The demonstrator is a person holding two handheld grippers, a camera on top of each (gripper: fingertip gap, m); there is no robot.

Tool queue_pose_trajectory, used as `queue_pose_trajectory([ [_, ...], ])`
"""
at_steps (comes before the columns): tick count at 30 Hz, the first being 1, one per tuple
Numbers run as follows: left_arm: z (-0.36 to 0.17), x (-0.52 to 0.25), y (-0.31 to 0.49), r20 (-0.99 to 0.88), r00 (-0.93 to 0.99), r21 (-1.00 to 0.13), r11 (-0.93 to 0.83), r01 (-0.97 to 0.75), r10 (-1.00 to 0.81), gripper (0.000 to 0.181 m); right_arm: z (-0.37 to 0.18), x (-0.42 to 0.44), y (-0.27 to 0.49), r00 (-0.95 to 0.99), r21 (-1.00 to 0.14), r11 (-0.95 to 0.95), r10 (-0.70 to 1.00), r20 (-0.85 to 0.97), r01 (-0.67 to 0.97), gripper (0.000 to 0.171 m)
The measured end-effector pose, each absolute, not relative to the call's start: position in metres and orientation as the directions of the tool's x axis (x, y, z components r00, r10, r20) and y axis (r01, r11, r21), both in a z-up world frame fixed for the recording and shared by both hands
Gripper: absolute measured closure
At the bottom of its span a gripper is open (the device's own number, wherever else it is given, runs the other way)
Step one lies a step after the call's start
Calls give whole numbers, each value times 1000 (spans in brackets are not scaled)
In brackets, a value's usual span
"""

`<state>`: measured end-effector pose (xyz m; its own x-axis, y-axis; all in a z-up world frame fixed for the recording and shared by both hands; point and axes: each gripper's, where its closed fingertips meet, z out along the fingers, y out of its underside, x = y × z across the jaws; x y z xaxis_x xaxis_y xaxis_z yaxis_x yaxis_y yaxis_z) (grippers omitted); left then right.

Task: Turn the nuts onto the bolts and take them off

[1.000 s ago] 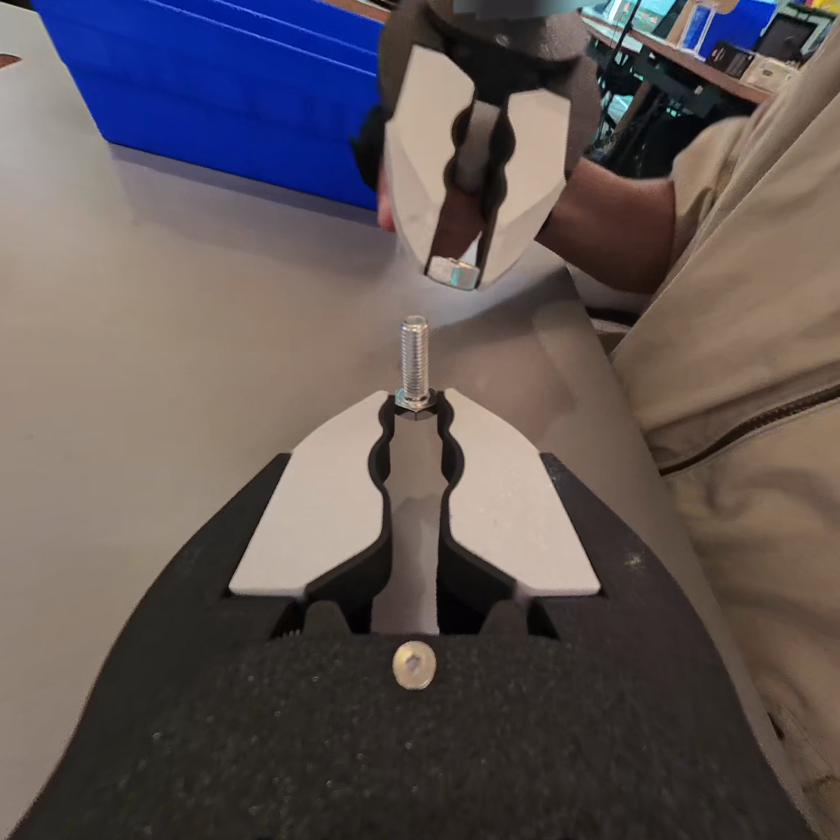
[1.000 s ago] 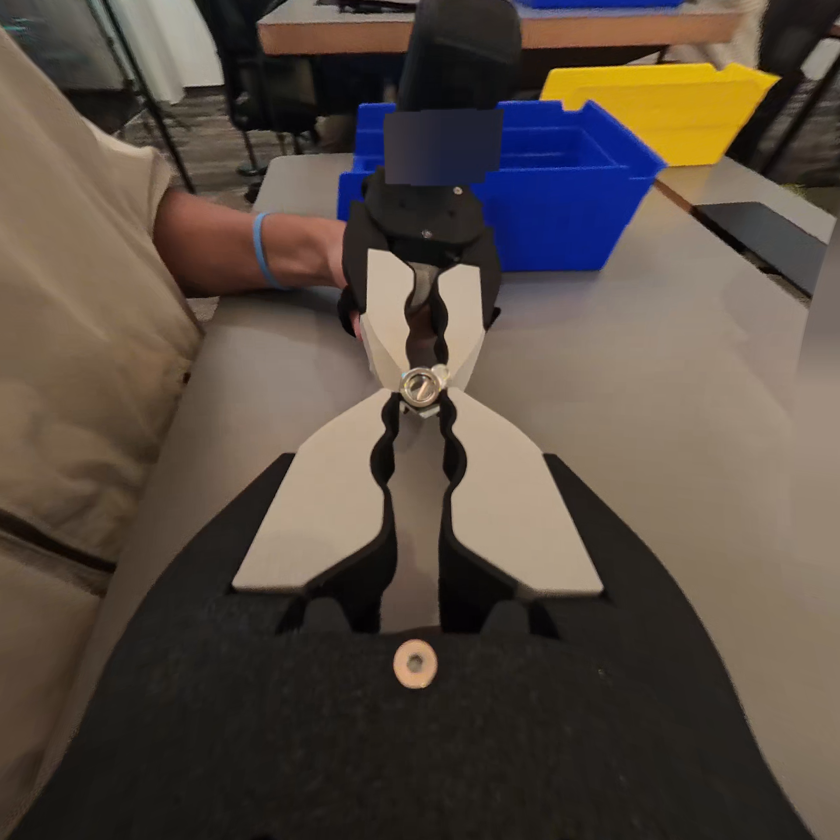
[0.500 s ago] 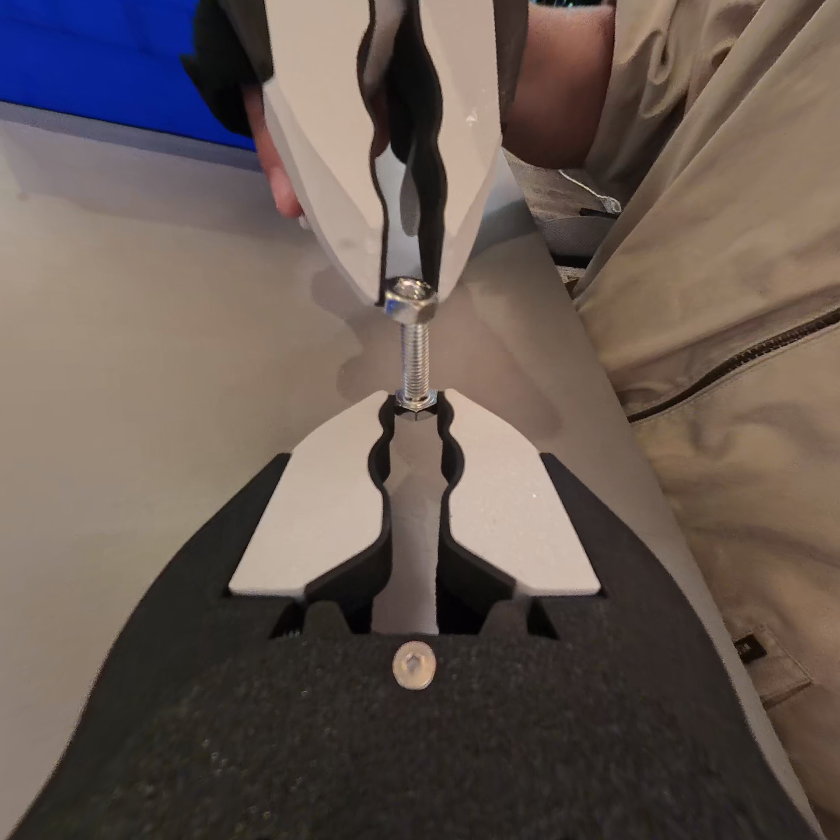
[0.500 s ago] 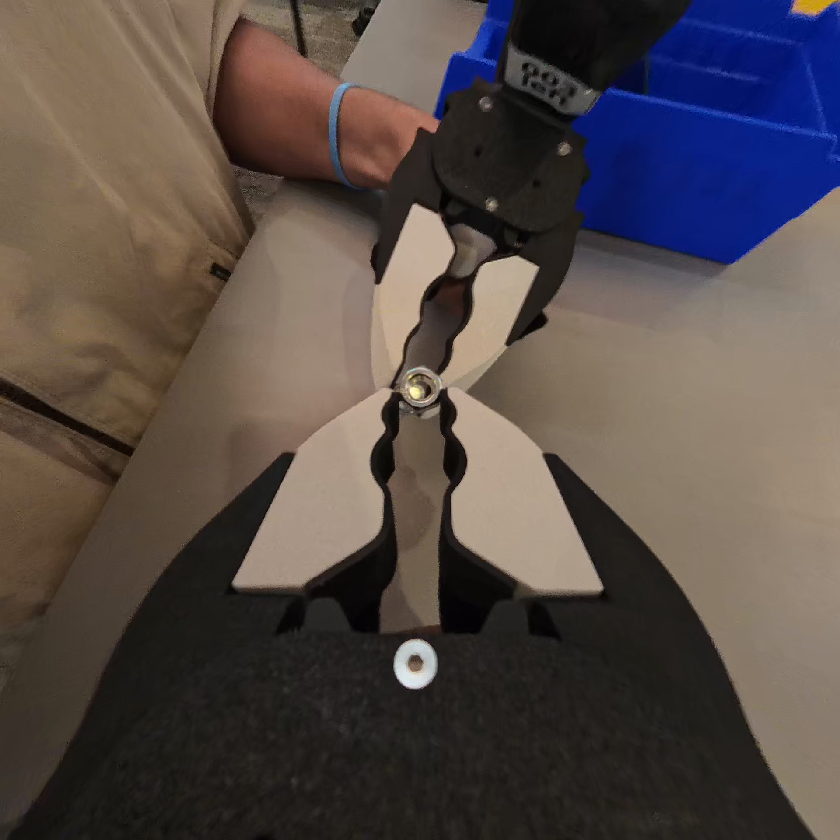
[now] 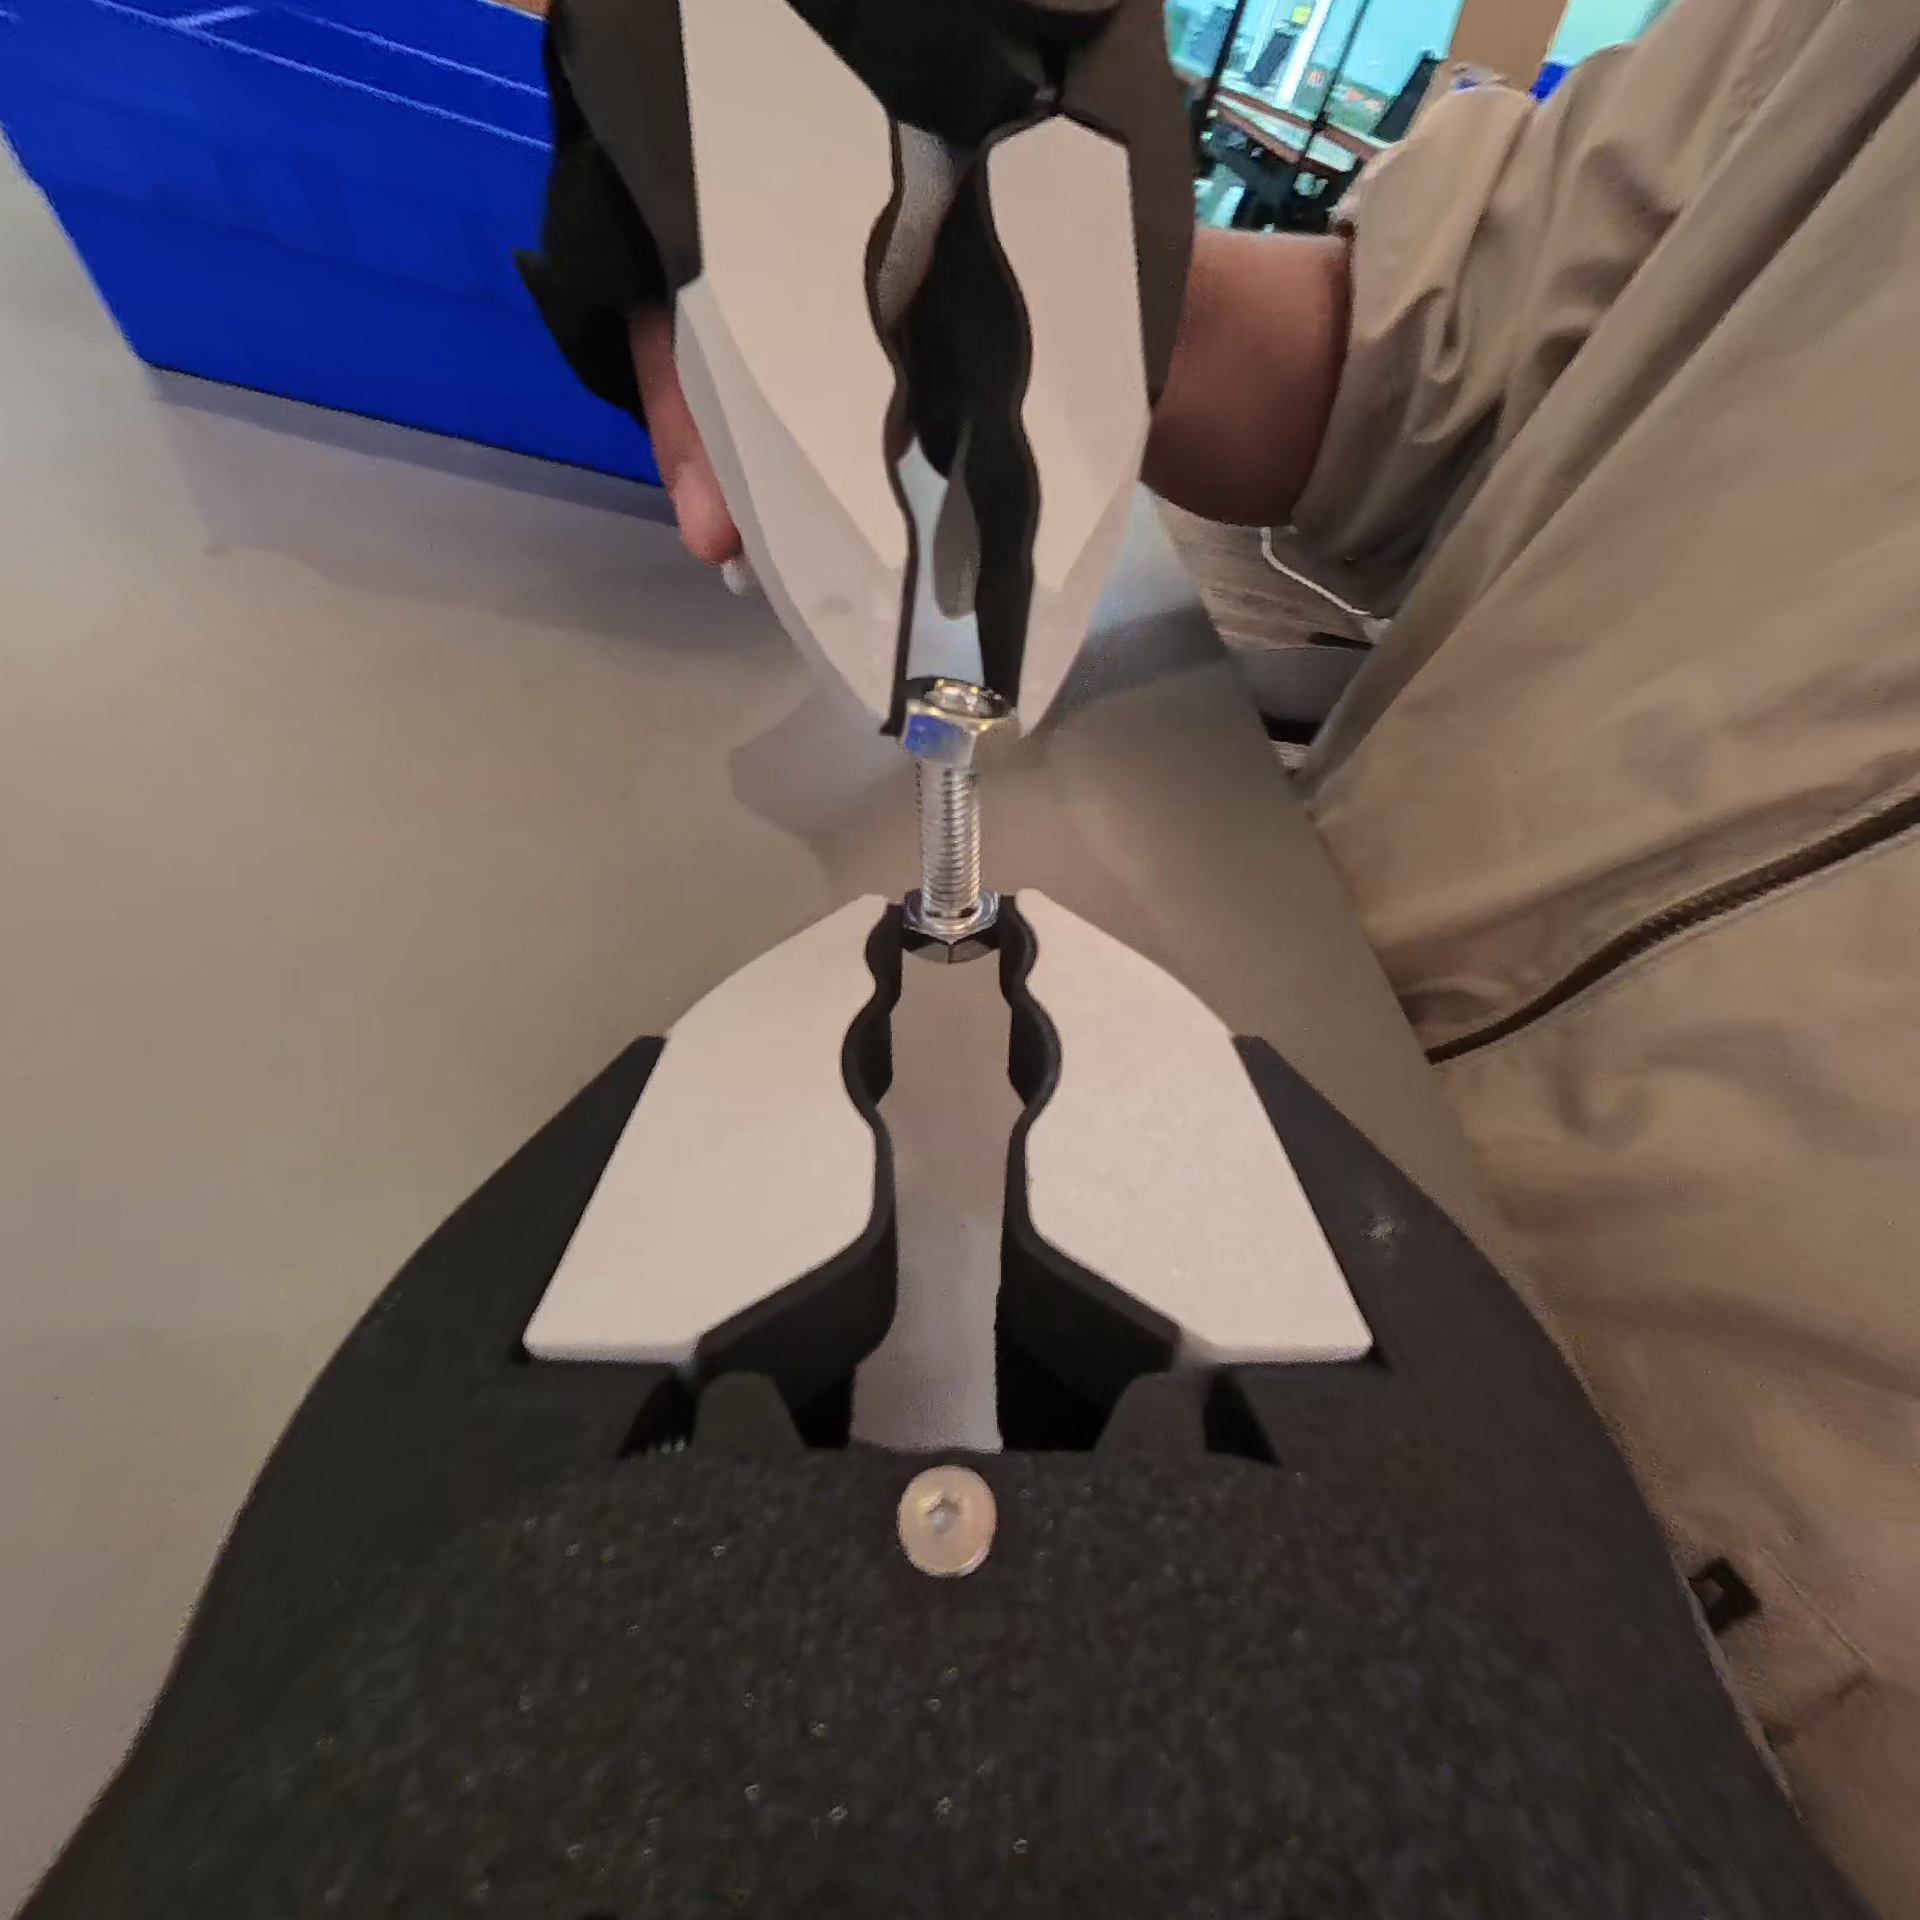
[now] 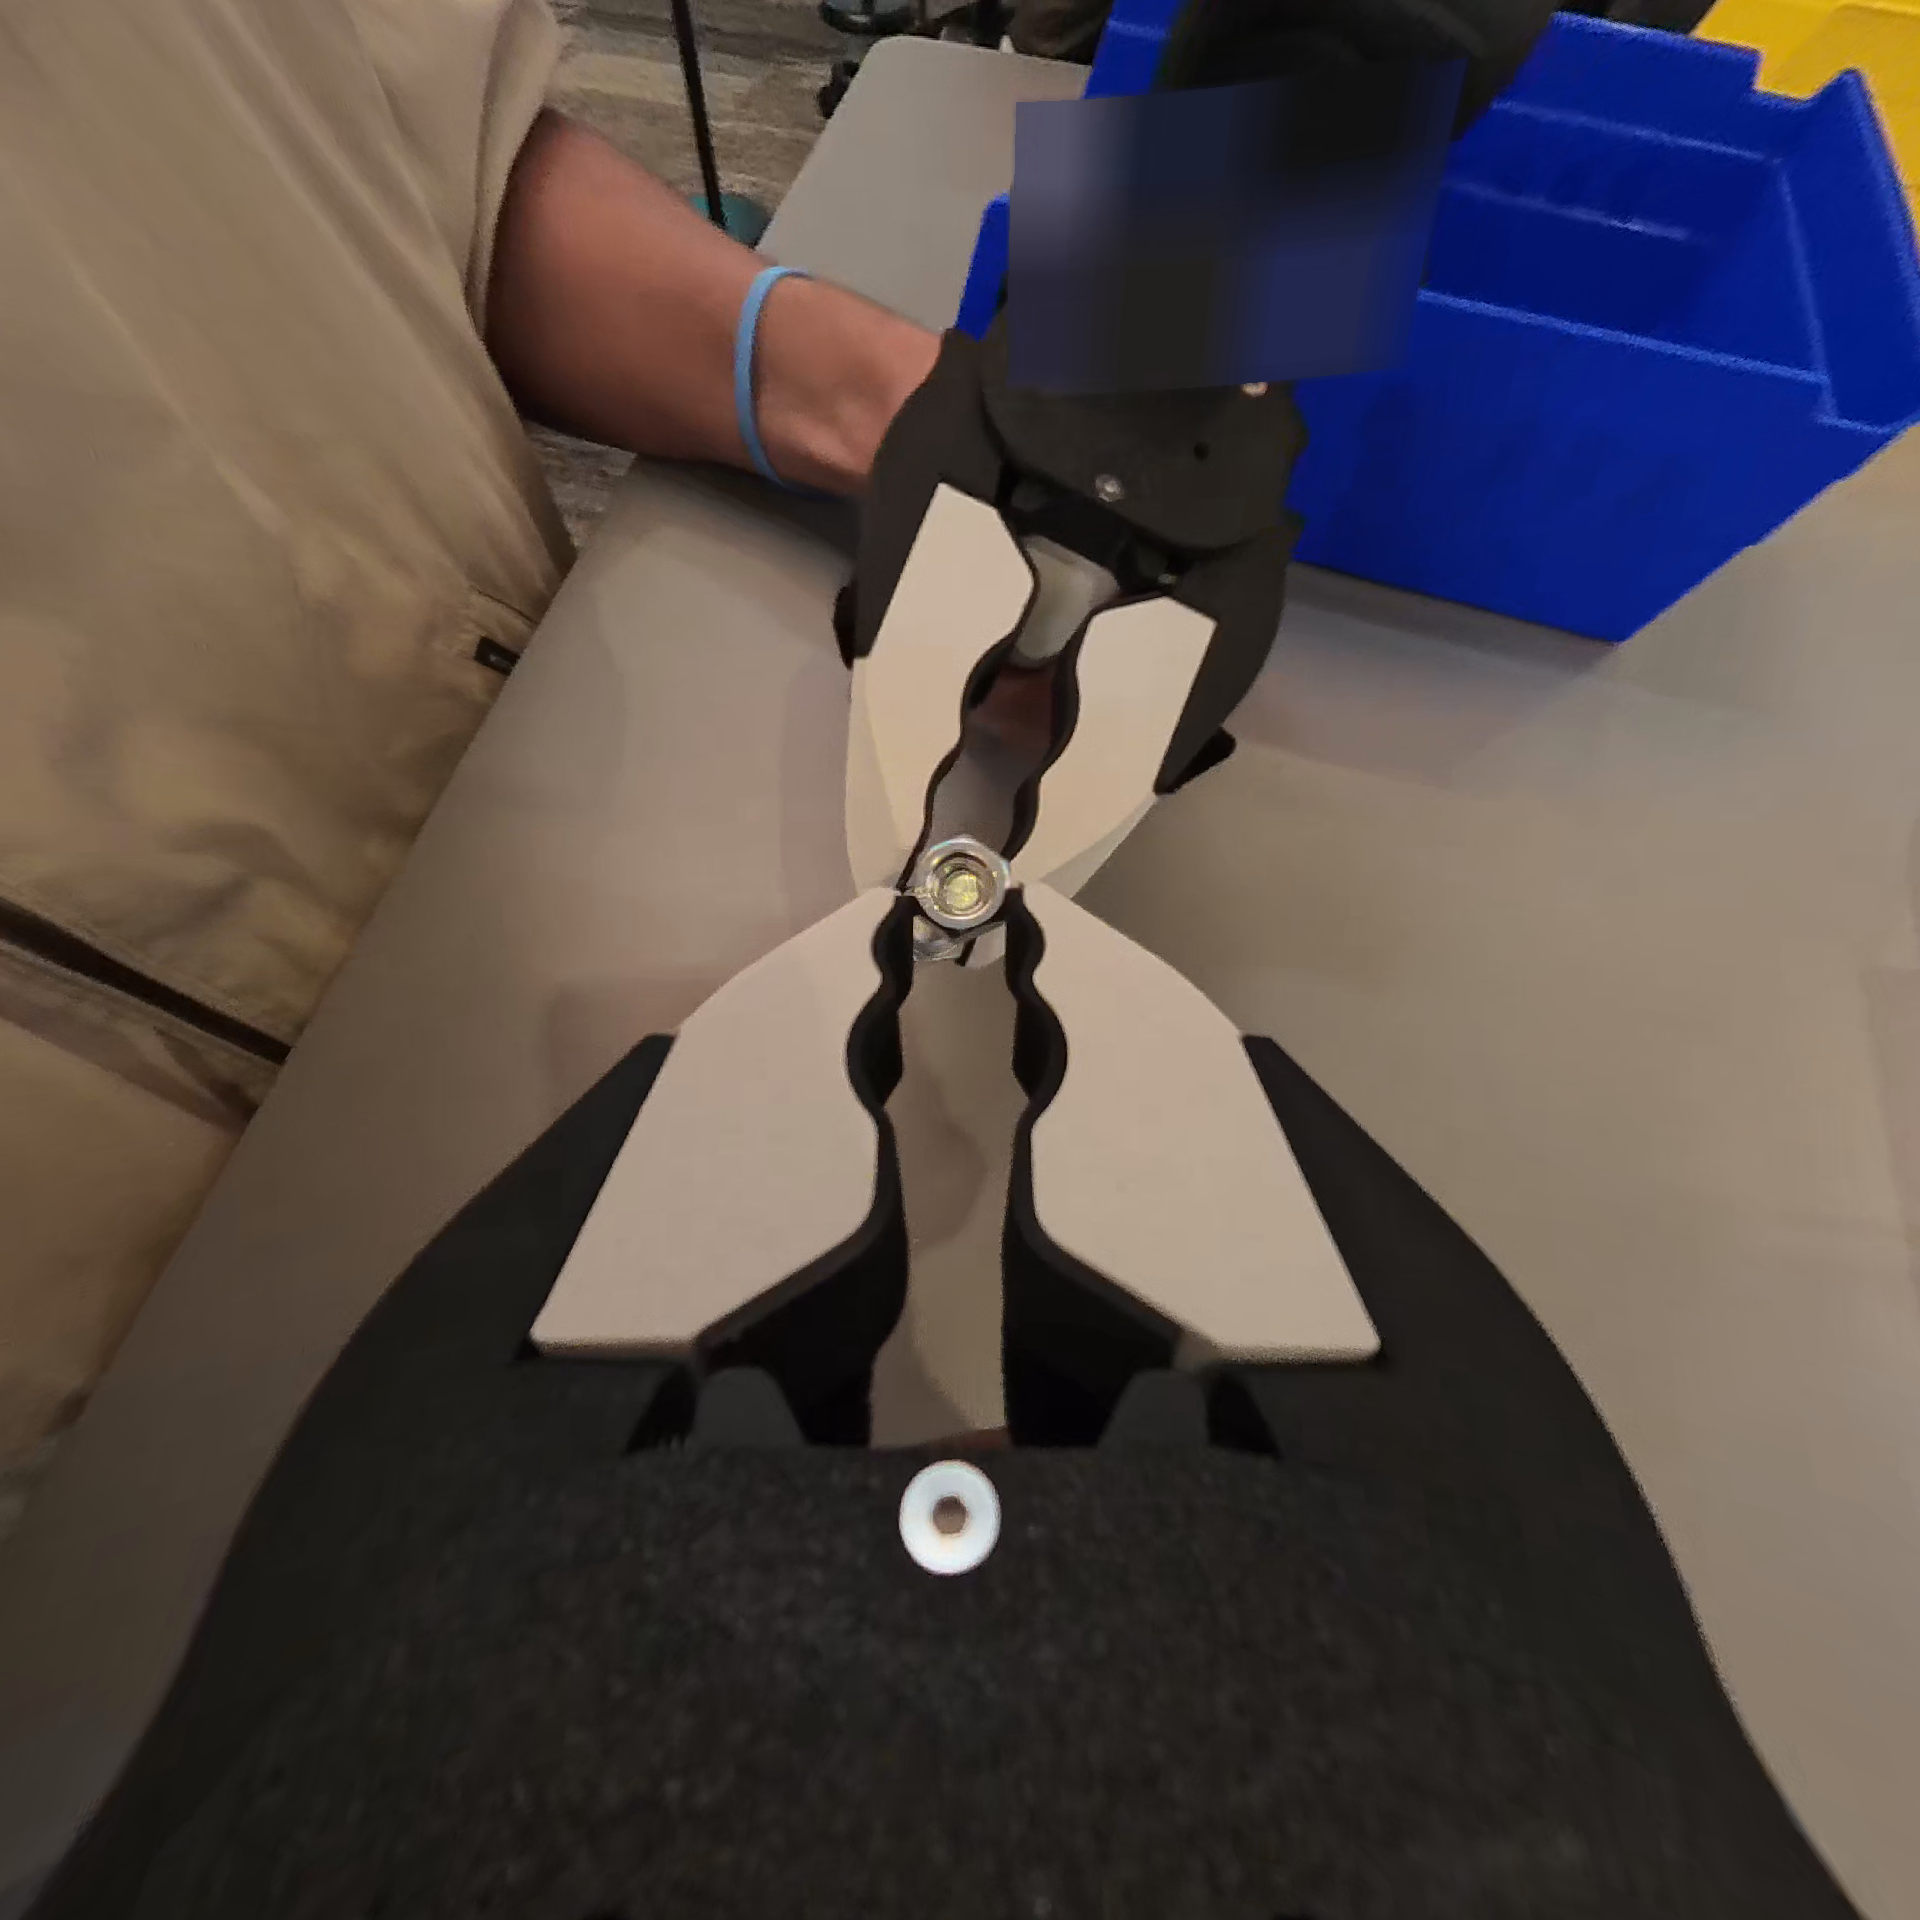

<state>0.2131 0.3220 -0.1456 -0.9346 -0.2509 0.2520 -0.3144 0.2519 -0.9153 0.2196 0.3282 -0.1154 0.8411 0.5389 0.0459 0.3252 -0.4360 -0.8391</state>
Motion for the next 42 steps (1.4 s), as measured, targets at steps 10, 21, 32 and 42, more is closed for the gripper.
queue_pose_trajectory([
  [10, -176, 255, 329, 7, -822, -859, 418, -296, -569, 164, -140, 251, 333, 957, -819, -551, 290, -7, 161, 154],
  [21, -174, 260, 335, 87, -801, -867, 351, -354, -592, 164, -139, 259, 341, 982, -819, -562, 190, 8, 115, 153],
  [32, -171, 260, 337, 131, -800, -871, 317, -375, -586, 164, -135, 259, 340, 980, -819, -559, 196, 23, 131, 154],
  [42, -172, 258, 336, 131, -809, -867, 330, -374, -573, 164, -135, 259, 341, 981, -830, -547, 191, 0, 107, 139],
])
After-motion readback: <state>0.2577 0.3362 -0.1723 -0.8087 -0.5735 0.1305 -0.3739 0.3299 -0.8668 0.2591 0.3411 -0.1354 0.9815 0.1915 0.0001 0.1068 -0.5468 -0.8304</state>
